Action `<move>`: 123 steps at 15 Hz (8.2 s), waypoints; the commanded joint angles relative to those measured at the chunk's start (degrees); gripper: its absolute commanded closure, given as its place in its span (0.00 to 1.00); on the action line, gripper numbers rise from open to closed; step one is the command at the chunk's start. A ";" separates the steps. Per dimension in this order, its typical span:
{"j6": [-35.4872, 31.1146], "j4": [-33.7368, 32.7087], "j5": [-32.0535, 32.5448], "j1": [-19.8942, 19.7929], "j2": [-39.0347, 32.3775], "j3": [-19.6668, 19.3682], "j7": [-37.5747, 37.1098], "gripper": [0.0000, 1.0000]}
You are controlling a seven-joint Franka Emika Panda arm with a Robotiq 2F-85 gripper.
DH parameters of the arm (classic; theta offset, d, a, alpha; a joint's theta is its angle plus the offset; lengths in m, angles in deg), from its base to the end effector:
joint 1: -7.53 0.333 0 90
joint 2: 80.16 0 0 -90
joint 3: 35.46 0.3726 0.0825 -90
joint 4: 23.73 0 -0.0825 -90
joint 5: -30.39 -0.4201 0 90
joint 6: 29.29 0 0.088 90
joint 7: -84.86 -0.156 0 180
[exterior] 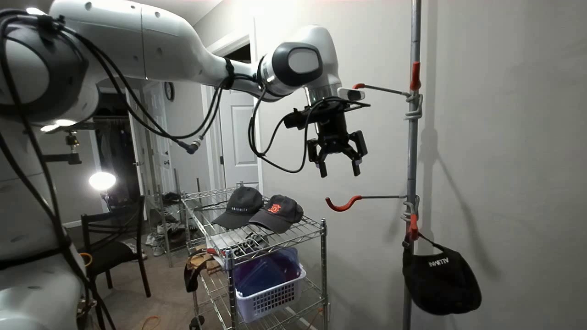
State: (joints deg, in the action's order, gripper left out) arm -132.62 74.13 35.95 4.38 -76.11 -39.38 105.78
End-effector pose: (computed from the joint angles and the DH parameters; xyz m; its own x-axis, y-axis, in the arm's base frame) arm 0.5871 -0.0870 0.6261 0.9581 0.2599 0.1206 0.2421 -0.9594 0.1445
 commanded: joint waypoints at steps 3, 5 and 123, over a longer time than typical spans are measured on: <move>4.14 7.54 2.98 3.02 10.19 3.16 -0.52 0.00; 5.67 10.55 4.20 4.24 13.80 4.39 -1.05 0.00; 6.46 -16.51 22.49 1.01 8.04 4.62 -27.36 0.98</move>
State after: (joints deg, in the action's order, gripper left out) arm -123.05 63.01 56.87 7.40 -64.82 -33.58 75.69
